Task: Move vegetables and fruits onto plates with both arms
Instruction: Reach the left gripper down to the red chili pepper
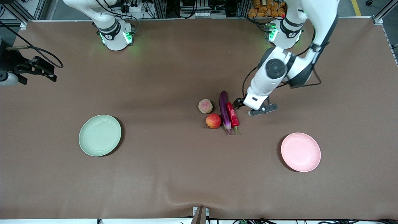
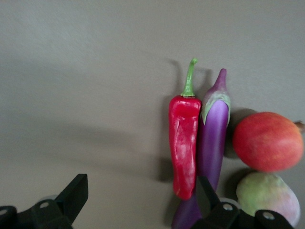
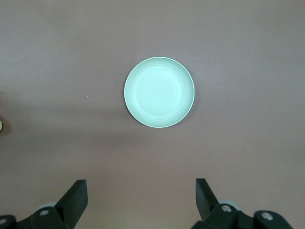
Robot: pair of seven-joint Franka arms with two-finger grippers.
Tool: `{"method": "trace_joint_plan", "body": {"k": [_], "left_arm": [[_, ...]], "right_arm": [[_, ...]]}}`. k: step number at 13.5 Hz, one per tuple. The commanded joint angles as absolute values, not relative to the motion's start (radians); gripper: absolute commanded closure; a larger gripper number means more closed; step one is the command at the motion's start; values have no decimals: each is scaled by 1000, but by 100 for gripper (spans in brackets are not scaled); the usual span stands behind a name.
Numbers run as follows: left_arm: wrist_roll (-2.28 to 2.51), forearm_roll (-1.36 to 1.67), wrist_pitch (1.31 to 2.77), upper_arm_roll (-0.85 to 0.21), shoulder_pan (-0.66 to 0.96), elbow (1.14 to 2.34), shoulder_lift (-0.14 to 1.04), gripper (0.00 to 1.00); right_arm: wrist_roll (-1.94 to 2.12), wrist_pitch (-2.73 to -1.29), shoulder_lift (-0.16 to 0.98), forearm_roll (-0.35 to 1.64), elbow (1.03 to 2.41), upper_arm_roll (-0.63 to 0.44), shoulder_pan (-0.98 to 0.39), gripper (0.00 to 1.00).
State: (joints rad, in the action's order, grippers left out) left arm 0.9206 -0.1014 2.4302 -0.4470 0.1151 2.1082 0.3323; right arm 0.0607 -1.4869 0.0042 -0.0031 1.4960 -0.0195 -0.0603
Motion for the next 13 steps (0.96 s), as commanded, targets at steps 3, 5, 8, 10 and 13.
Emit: {"method": "trace_joint_plan", "body": {"k": [3, 5, 8, 10, 13], "left_arm": [[1110, -248, 2445, -446, 150, 2014, 465, 4], [1164, -279, 2447, -446, 175, 1990, 506, 6], [1207, -324, 2466, -446, 178, 1980, 537, 6], [1212, -327, 2494, -446, 179, 1980, 555, 6], [1218, -328, 2500, -446, 181, 1985, 566, 14]], "right_arm": [[71, -1479, 12, 12, 1474, -15, -55, 0], [71, -1479, 12, 12, 1474, -15, -57, 0], [71, -1479, 12, 12, 1474, -15, -60, 0], [71, -1479, 12, 12, 1473, -15, -61, 0], [71, -1479, 12, 12, 1474, -15, -61, 0]]}}
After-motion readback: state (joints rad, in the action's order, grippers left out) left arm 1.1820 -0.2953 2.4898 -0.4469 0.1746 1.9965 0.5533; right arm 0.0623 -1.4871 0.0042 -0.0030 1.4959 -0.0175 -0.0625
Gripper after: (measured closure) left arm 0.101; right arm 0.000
